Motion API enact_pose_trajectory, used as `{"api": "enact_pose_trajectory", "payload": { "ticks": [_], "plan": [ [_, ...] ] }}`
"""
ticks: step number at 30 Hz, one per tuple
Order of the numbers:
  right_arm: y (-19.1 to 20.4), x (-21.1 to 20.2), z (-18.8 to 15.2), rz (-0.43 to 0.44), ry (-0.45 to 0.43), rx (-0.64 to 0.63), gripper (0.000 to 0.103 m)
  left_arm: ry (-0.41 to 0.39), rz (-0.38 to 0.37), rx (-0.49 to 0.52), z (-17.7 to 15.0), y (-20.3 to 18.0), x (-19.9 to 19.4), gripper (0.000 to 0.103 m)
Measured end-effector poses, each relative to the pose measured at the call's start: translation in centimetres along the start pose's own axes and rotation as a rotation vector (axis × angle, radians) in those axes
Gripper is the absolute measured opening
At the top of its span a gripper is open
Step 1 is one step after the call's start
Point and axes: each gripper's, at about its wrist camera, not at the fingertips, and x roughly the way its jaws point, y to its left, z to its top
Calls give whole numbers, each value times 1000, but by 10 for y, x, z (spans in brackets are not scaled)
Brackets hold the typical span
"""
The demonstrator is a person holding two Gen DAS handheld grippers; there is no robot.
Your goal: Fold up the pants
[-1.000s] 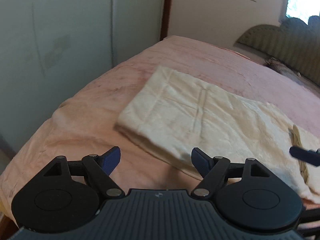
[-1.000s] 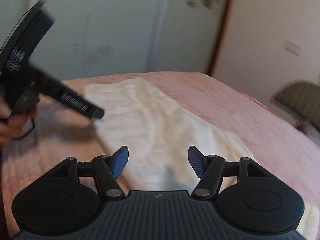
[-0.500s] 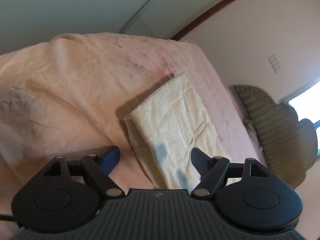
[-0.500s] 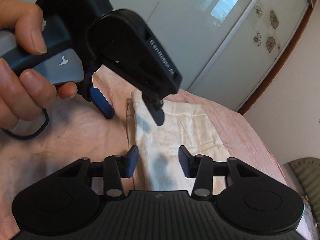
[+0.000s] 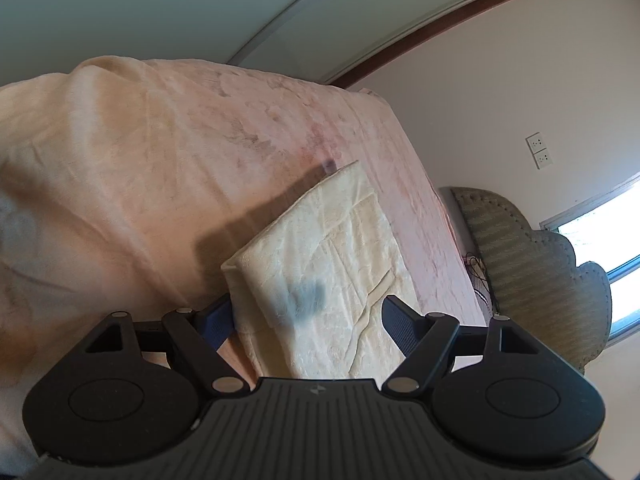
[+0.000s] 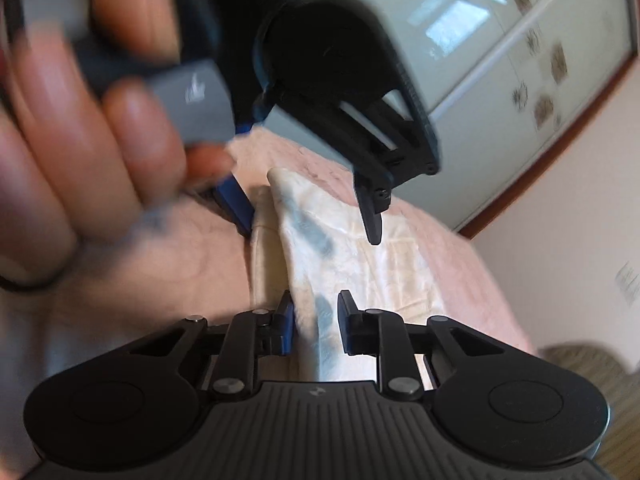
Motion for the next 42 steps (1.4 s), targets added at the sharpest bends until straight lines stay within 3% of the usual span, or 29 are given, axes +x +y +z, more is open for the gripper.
{"api": "enact_pose_trajectory", "payload": {
  "ticks": [2, 11, 13, 17, 19, 21, 23, 25, 28, 29, 32, 34, 36, 37, 38, 42],
  "plan": [
    [10, -12, 0, -2, -1, -15, 23, 7, -7, 2, 2, 0, 2, 78],
    [34, 4, 3, -95, 46, -95, 24, 57, -37, 62, 14, -11, 19, 79],
    [34, 1, 8, -62, 38, -72, 31, 71, -38, 76, 16, -11, 25, 79],
    [36, -4, 6, -75, 37, -64, 32, 106, -58, 97, 23, -12, 37, 79],
    [34, 2, 2, -99, 29, -59, 39, 124, -65, 86, 27, -12, 43, 79],
    [27, 11, -3, -110, 18, -48, 38, 144, -74, 86, 31, -12, 51, 79],
    [13, 16, -5, -86, 26, 9, 26, 154, -68, 87, 34, -14, 57, 78],
    [-2, 8, -3, -34, 3, 109, 25, 157, -58, 118, 36, -20, 62, 69],
    [-25, -10, -2, 228, -11, 207, 27, 168, -35, 122, 37, -22, 68, 59],
    [-32, -19, -4, 264, -9, 218, 29, 166, -34, 137, 37, -22, 69, 57],
    [-67, -36, -15, 272, -27, 357, 30, 155, 3, 170, 35, -23, 71, 41],
    [-95, -30, -29, 265, -38, 510, 32, 141, 40, 185, 34, -22, 69, 21],
    [-108, -10, -43, 224, 28, 610, 49, 129, 50, 199, 33, -22, 67, 18],
    [-108, 6, -49, 211, 95, 617, 64, 121, 58, 211, 31, -24, 65, 16],
    [-104, 19, -58, 211, 152, 600, 67, 108, 72, 235, 29, -27, 64, 16],
    [-115, 9, -60, 232, 88, 646, 68, 0, 131, 405, 10, -60, 44, 14]
  ]
}}
